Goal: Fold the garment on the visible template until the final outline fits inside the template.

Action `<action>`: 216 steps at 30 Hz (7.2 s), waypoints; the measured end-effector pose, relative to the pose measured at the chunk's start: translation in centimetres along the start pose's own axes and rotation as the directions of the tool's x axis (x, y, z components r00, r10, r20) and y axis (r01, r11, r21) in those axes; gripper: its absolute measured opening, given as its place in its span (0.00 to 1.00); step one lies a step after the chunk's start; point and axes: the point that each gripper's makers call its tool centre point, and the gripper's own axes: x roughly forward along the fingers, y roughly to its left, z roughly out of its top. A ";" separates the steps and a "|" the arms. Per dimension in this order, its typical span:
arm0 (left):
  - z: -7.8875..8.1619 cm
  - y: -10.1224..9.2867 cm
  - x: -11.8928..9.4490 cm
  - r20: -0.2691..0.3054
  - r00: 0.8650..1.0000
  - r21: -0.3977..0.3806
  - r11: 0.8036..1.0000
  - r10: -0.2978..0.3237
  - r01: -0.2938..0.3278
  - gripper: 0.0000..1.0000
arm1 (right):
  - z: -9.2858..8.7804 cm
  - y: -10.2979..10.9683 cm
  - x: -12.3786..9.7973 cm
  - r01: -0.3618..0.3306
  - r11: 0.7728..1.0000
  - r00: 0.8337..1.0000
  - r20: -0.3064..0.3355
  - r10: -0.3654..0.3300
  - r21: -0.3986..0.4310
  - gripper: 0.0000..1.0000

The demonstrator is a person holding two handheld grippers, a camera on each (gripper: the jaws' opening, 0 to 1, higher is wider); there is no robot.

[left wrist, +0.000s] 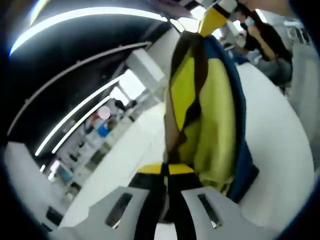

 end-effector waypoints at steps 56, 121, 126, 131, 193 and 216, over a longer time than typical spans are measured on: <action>11.9 10.3 -12.4 -0.021 0.991 -0.070 0.989 0.130 -0.131 0.00 | 8.0 -0.2 -1.8 0.004 0.992 0.992 0.128 0.013 -0.126 0.03; 23.8 8.8 -30.4 0.319 0.943 0.002 0.995 0.097 -0.103 0.00 | 19.7 12.4 -13.2 0.225 0.938 0.907 0.409 -0.102 -0.264 0.03; 22.0 7.8 -29.5 0.296 0.954 -0.016 0.999 0.053 -0.051 0.00 | 17.4 12.7 -12.2 0.222 0.950 0.917 0.379 -0.126 -0.221 0.03; 20.4 7.1 -28.4 0.276 0.961 -0.038 0.999 0.018 -0.007 0.00 | 15.5 12.6 -11.1 0.215 0.960 0.926 0.351 -0.140 -0.182 0.03; -1.7 10.1 -8.8 -0.171 0.983 -0.401 0.916 -0.065 -0.010 0.00 | 1.3 -3.0 11.8 -0.064 0.998 0.998 -0.007 0.064 -0.004 0.03; -11.1 10.2 -2.6 -0.265 0.957 -0.496 0.868 -0.117 -0.031 0.00 | -4.2 -7.4 20.0 -0.058 0.997 0.995 -0.073 0.061 0.041 0.03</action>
